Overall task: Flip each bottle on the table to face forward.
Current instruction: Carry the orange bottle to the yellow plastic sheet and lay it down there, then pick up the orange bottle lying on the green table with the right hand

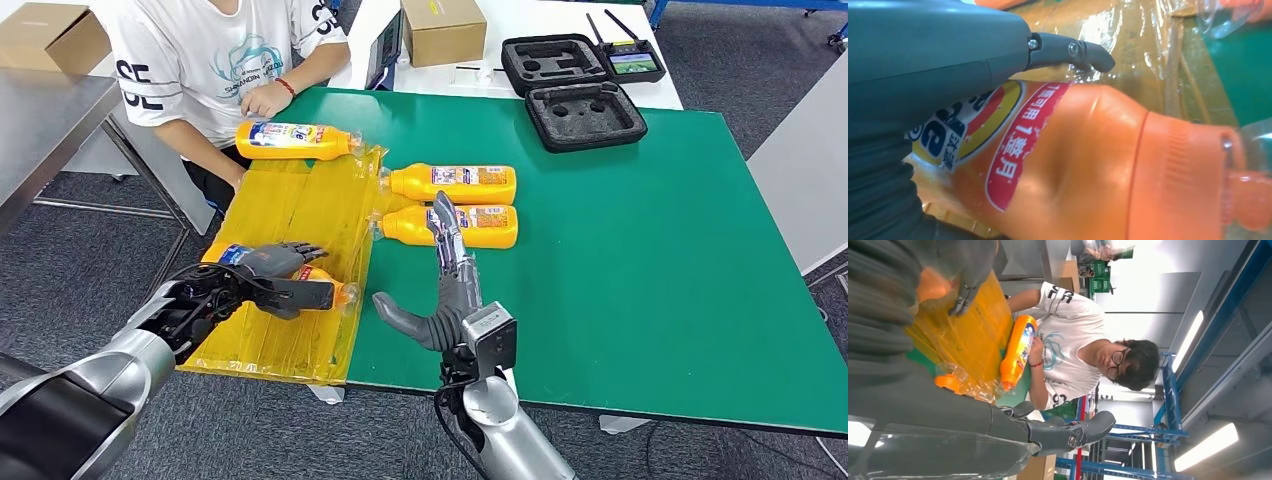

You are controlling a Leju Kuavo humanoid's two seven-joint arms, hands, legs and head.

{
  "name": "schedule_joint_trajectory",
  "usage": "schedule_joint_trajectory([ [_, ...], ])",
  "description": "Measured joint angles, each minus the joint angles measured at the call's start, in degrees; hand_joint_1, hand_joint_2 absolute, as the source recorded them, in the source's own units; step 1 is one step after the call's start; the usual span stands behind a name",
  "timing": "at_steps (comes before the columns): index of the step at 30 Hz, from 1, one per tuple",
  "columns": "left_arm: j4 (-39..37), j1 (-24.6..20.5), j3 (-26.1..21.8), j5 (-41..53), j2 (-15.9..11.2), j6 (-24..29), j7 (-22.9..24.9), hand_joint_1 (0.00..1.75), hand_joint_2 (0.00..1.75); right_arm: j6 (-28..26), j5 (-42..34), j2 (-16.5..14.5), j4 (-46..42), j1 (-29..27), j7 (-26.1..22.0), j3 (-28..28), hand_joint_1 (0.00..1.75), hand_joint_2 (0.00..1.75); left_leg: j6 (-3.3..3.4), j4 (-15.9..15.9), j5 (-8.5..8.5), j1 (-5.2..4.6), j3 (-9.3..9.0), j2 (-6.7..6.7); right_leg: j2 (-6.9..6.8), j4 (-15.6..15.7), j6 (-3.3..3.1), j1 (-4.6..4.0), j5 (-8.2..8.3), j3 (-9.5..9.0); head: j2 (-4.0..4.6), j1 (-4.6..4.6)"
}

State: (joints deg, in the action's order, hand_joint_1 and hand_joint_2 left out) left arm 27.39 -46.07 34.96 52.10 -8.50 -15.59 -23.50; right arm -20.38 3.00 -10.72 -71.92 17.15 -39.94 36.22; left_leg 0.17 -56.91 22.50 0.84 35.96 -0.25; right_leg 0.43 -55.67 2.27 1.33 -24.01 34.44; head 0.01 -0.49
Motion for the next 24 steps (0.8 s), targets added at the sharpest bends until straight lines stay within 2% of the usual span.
schedule_joint_trajectory([
  [9, -0.01, 0.24, -1.66, -8.34, 0.06, -3.76, -2.63, 0.0, 0.0, -0.19, 0.34, -0.3, 1.76, 0.6, -0.01, 0.01, 0.0, 1.75, 0.0, 0.0, 0.0, 0.0, 0.0, -0.02, -0.02, 0.0, 0.0, 0.0, -0.01, -0.01, -0.01, -0.01],
  [19, 0.02, 0.55, -2.79, -9.34, 0.2, -4.22, -2.88, 0.0, 0.0, -0.24, 0.41, -0.31, 2.43, 0.6, -0.01, 0.05, 0.0, 1.75, 0.0, 0.0, 0.0, 0.0, -0.01, -0.02, -0.02, 0.0, 0.0, 0.0, 0.0, -0.02, -0.01, -0.01],
  [24, 0.75, 1.43, -6.11, -19.21, 0.2, -9.12, -5.36, 0.0, 0.0, -1.27, 1.43, -0.3, 3.09, 0.57, -0.02, 0.22, 0.0, 1.75, 0.0, 0.0, 0.0, 0.0, -0.01, -0.01, -0.02, 0.0, 0.0, 0.0, -0.01, -0.02, 0.0, -0.02],
])
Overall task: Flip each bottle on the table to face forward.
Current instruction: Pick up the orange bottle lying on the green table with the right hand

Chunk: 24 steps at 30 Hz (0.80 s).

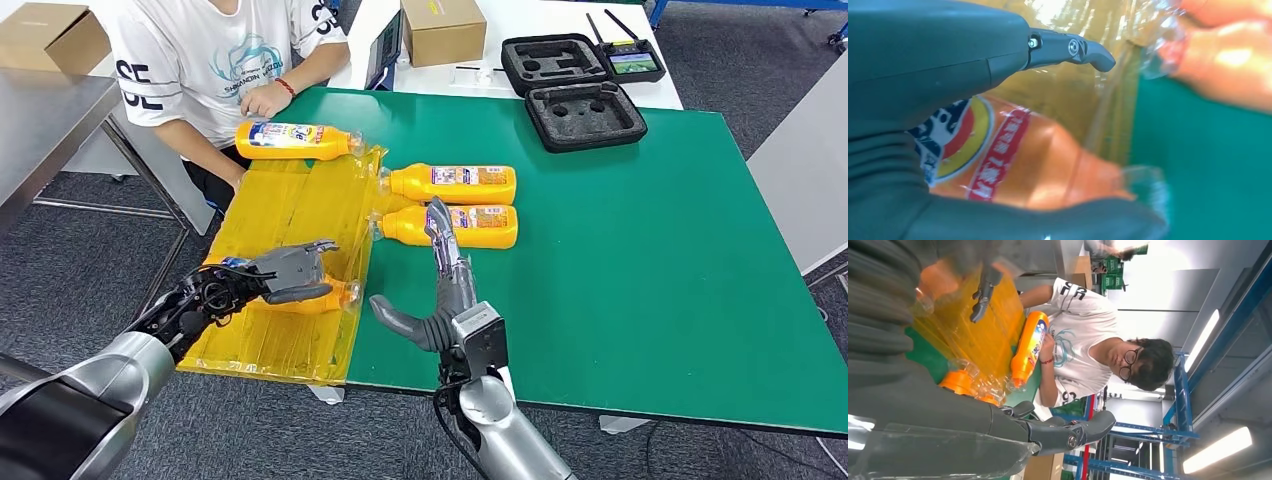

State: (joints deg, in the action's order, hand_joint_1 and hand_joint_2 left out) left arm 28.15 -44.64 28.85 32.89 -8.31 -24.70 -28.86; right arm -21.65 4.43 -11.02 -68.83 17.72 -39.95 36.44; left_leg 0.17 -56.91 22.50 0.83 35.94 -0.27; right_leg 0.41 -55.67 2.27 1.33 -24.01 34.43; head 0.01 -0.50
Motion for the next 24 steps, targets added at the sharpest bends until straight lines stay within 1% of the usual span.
schedule_joint_trajectory([
  [2, 0.38, 0.59, -1.18, -3.08, 0.02, -0.55, -0.52, 0.0, 0.0, -0.2, 0.39, 0.01, 0.18, -0.03, 0.01, 0.14, 0.0, 1.75, 0.0, 0.0, 0.0, 0.0, 0.0, 0.0, 0.0, 0.0, 0.0, 0.0, 0.0, 0.01, -0.01, 0.01],
  [4, 0.69, 1.05, -2.25, -5.59, 0.11, 0.04, -0.65, 0.0, 0.0, -0.34, 0.77, 0.02, 0.33, -0.07, 0.01, 0.22, 0.0, 1.75, 0.0, 0.0, 0.0, 0.0, 0.0, 0.01, 0.0, 0.0, 0.0, 0.0, 0.0, 0.02, 0.0, 0.01],
  [5, 0.84, 1.31, -2.85, -6.59, 0.2, 1.2, -0.79, 0.0, 0.0, -0.37, 0.92, 0.02, 0.37, -0.12, 0.01, 0.23, 0.0, 1.75, 0.0, 0.0, 0.0, 0.0, 0.0, 0.01, 0.0, 0.0, 0.0, 0.0, 0.0, 0.02, 0.0, 0.01],
  [7, 1.31, 1.98, -4.18, -8.02, 0.54, 5.76, -1.44, 0.0, 0.0, -0.38, 1.27, 0.02, 0.4, -0.29, 0.01, 0.24, 0.0, 1.75, 0.0, 0.0, 0.0, 0.0, 0.01, 0.0, 0.0, 0.0, 0.0, 0.0, 0.0, 0.04, 0.0, 0.0],
  [9, 2.07, 2.62, -5.3, -8.49, 1.08, 14.04, -2.32, 0.0, 0.0, -0.38, 1.69, 0.02, 0.4, -0.54, 0.01, 0.24, 0.0, 1.75, 0.0, -0.01, 0.0, 0.0, 0.02, 0.0, 0.0, 0.0, 0.0, 0.0, 0.0, 0.06, -0.01, 0.01],
  [10, 2.63, 2.94, -5.92, -8.7, 1.47, 19.61, -2.81, 0.0, 0.0, -0.36, 1.94, 0.01, 0.39, -0.67, 0.01, 0.24, 0.0, 1.75, 0.0, -0.01, 0.0, 0.0, 0.02, 0.01, 0.0, 0.0, 0.0, 0.0, 0.0, 0.06, -0.01, 0.01],
  [14, 6.3, 4.51, -10.2, -8.58, 3.86, 48.45, -5.71, 0.0, 0.0, -0.08, 2.66, -0.23, 0.39, -0.96, 0.07, 0.27, 0.0, 1.75, 0.0, -0.01, 0.0, -0.01, 0.04, 0.0, 0.0, 0.0, 0.0, 0.01, 0.0, 0.05, -0.01, 0.02],
  [15, 7.43, 5.0, -11.39, -8.06, 4.36, 54.18, -6.72, 0.0, 0.0, -0.1, 2.86, -0.37, 0.39, -0.97, 0.08, 0.32, 0.0, 1.75, 0.0, -0.01, 0.0, -0.01, 0.04, 0.0, 0.0, 0.0, 0.0, 0.01, 0.0, 0.05, -0.01, 0.01],
  [16, 8.67, 5.54, -12.65, -7.18, 4.8, 58.22, -7.91, 0.0, 0.0, -0.23, 3.11, -0.49, 0.39, -0.96, 0.08, 0.39, 0.0, 1.75, 0.0, -0.01, 0.01, -0.01, 0.04, 0.01, 0.0, 0.0, 0.0, 0.01, 0.0, 0.05, -0.01, 0.01],
  [17, 10.03, 6.21, -14.05, -6.0, 5.2, 60.82, -9.09, 0.0, 0.0, -0.41, 3.45, -0.58, 0.39, -0.94, 0.08, 0.48, 0.0, 1.75, 0.0, -0.01, 0.01, -0.01, 0.04, 0.01, 0.0, 0.0, 0.0, 0.01, 0.0, 0.06, -0.01, 0.01],
  [18, 11.33, 6.9, -15.4, -4.63, 5.51, 62.07, -10.04, 0.0, 0.0, -0.62, 3.79, -0.63, 0.38, -0.93, 0.07, 0.56, 0.0, 1.75, 0.0, -0.01, 0.01, -0.01, 0.04, 0.01, 0.0, 0.01, 0.0, 0.0, 0.0, 0.06, 0.0, 0.01],
  [21, 16.39, 9.35, -19.91, -0.49, 6.63, 62.56, -11.09, 0.0, 0.0, -1.13, 4.89, -0.67, 0.33, -0.84, 0.06, 0.78, 0.0, 1.75, 0.0, -0.01, 0.01, 0.0, 0.04, 0.03, 0.02, 0.0, 0.0, 0.0, 0.0, 0.08, -0.01, 0.01],
  [24, 23.32, 12.03, -25.15, 2.35, 8.17, 62.58, -11.24, 0.0, 0.0, -1.38, 5.83, -0.61, 0.24, -0.82, 0.05, 0.92, 0.0, 1.75, 0.0, 0.0, 0.01, 0.0, 0.05, 0.04, 0.03, 0.01, 0.0, 0.0, -0.01, 0.1, -0.01, 0.02],
])
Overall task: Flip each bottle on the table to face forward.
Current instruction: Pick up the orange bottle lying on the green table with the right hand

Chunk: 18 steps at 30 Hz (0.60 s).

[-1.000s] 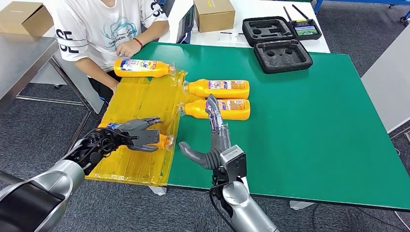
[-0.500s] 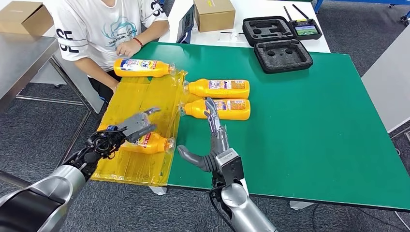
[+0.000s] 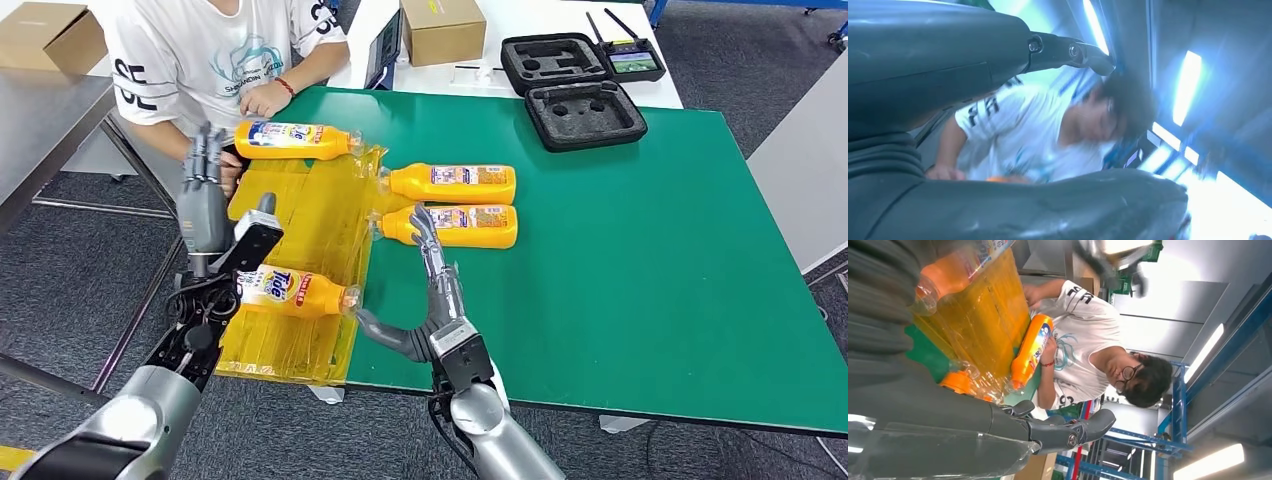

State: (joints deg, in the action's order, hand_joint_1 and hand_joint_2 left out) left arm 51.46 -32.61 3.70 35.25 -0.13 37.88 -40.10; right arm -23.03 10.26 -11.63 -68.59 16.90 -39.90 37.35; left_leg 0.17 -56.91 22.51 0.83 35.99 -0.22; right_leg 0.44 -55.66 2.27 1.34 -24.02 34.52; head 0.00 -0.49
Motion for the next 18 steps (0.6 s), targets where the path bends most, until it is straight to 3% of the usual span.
schedule_joint_trajectory([
  [4, 8.81, 3.4, -5.74, -4.46, 1.85, 0.0, -0.02, 0.0, 0.0, -0.91, 1.68, 0.36, -0.04, 0.01, -0.01, 0.22, 0.0, 1.75, -0.01, 0.0, 0.04, 0.0, 0.0, 0.03, 0.02, 0.01, 0.0, 0.0, 0.0, 0.01, 0.0, -0.02],
  [8, 13.74, 5.85, -8.49, -8.71, 2.76, 0.0, -0.02, 0.0, 0.0, -1.84, 2.58, 0.86, -0.12, 0.06, 0.01, 0.26, 0.0, 1.75, -0.01, 0.0, 0.03, 0.0, 0.0, 0.0, -0.04, 0.01, 0.0, 0.0, 0.0, 0.0, 0.0, -0.01],
  [12, 15.75, 8.34, -7.88, -24.4, 2.67, -0.28, -0.02, 0.0, 0.0, -4.91, 4.03, 1.85, -1.8, -0.6, 0.04, -0.42, 0.0, 1.75, -0.01, 0.0, 0.04, 0.0, 0.0, 0.0, -0.02, 0.01, 0.0, 0.0, -0.01, 0.0, 0.0, -0.01],
  [16, 18.31, 13.85, -6.22, -36.34, 2.67, -3.73, -0.03, 0.0, 1.75, -8.28, 3.59, 3.4, -5.42, -3.17, 0.02, -2.73, 0.0, 1.75, 0.0, 0.0, 0.08, -0.06, 0.01, 0.0, -0.01, 0.03, 0.01, 0.05, -0.02, 0.01, 0.01, -0.02],
  [18, 20.77, 17.94, -5.39, -38.88, 3.07, -5.63, -0.04, 0.0, 1.75, -9.46, 2.97, 4.3, -7.74, -5.32, 0.01, -3.96, 0.0, 1.75, 0.02, 0.0, 0.14, -0.08, 0.02, 0.01, 0.0, 0.06, 0.02, 0.07, -0.05, 0.03, 0.01, -0.02],
])
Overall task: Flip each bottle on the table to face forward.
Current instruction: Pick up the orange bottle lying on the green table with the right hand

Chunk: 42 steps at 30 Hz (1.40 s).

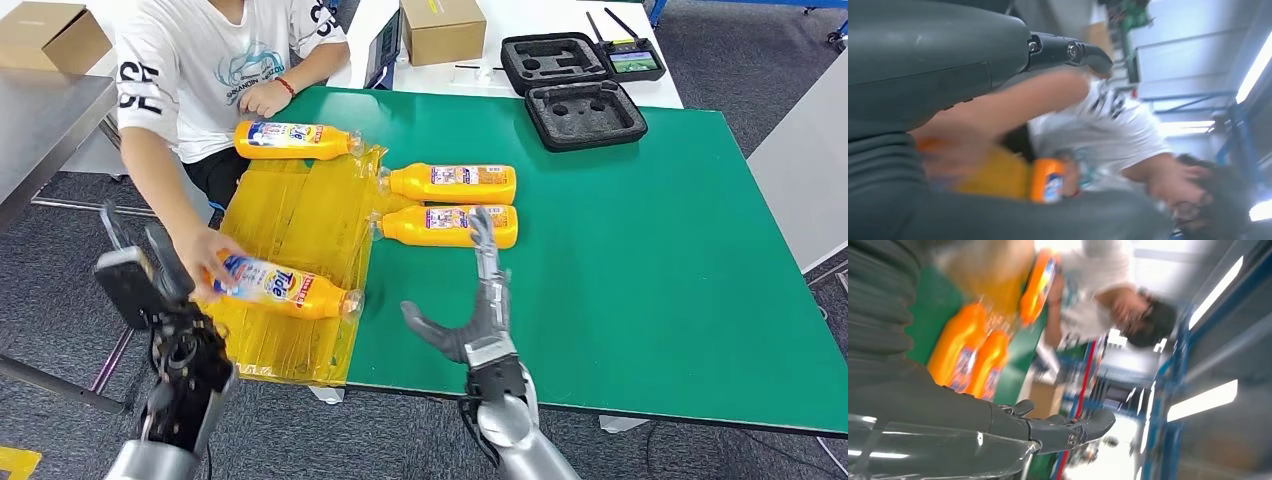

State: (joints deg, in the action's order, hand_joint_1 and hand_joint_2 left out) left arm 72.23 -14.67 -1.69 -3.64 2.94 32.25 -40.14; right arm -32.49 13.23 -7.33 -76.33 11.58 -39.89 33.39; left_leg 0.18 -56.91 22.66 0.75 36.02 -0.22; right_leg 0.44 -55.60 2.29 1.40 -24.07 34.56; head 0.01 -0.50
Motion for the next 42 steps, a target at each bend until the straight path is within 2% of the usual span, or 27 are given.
schedule_joint_trajectory([
  [3, 3.56, 5.27, 1.21, -0.7, 0.96, -0.86, -0.02, 0.0, 1.75, -0.89, -0.17, 1.08, -2.91, -3.11, -0.02, -1.05, 0.0, 1.75, 0.04, 0.0, 0.08, 0.0, 0.04, 0.0, 0.0, 0.02, 0.1, 0.0, -0.08, 0.02, -0.01, 0.01],
  [7, 6.3, 8.89, 2.22, -1.8, 2.01, -1.42, -0.04, 0.0, 1.75, -0.69, -0.16, 1.58, -4.67, -5.51, -0.02, -1.41, 0.0, 1.75, 0.05, 0.01, 0.12, 0.01, 0.02, 0.0, 0.0, 0.03, 0.11, -0.01, -0.09, -0.01, -0.01, 0.0],
  [13, 11.83, 17.45, 5.35, -1.96, 4.01, -1.37, -0.1, 0.0, 1.75, 2.46, -1.01, 1.02, -5.32, -8.59, -0.02, -2.36, 0.0, 1.75, 0.04, 0.02, 0.15, 0.01, 0.0, 0.02, 0.02, 0.03, 0.12, -0.01, -0.12, -0.01, 0.0, 0.0],
  [16, 13.63, 20.03, 6.88, -1.64, 4.45, -1.02, 0.26, 0.0, 1.75, 3.21, -1.48, 0.38, -5.37, -9.41, -0.02, -2.79, 0.0, 1.75, 0.06, 0.02, 0.17, 0.01, 0.01, 0.01, 0.01, 0.03, 0.12, -0.01, -0.13, -0.02, 0.0, 0.0],
  [24, 14.91, 22.58, 9.04, -1.17, 4.49, 0.11, 0.87, 0.0, 1.75, 5.02, -2.7, -0.78, -5.46, -10.58, -0.02, -3.99, 0.0, 1.75, 0.06, 0.02, 0.15, 0.01, -0.01, 0.0, 0.01, 0.03, 0.11, -0.01, -0.12, -0.05, -0.01, 0.0],
  [42, 14.91, 23.37, 10.07, -1.94, 4.49, 0.22, 1.86, 0.0, 1.75, 7.3, -1.82, -1.34, -5.39, -11.3, -0.02, -5.29, 0.0, 1.75, 0.07, 0.02, 0.15, 0.01, -0.01, -0.01, 0.01, 0.03, 0.12, -0.01, -0.12, -0.05, -0.01, 0.0],
])
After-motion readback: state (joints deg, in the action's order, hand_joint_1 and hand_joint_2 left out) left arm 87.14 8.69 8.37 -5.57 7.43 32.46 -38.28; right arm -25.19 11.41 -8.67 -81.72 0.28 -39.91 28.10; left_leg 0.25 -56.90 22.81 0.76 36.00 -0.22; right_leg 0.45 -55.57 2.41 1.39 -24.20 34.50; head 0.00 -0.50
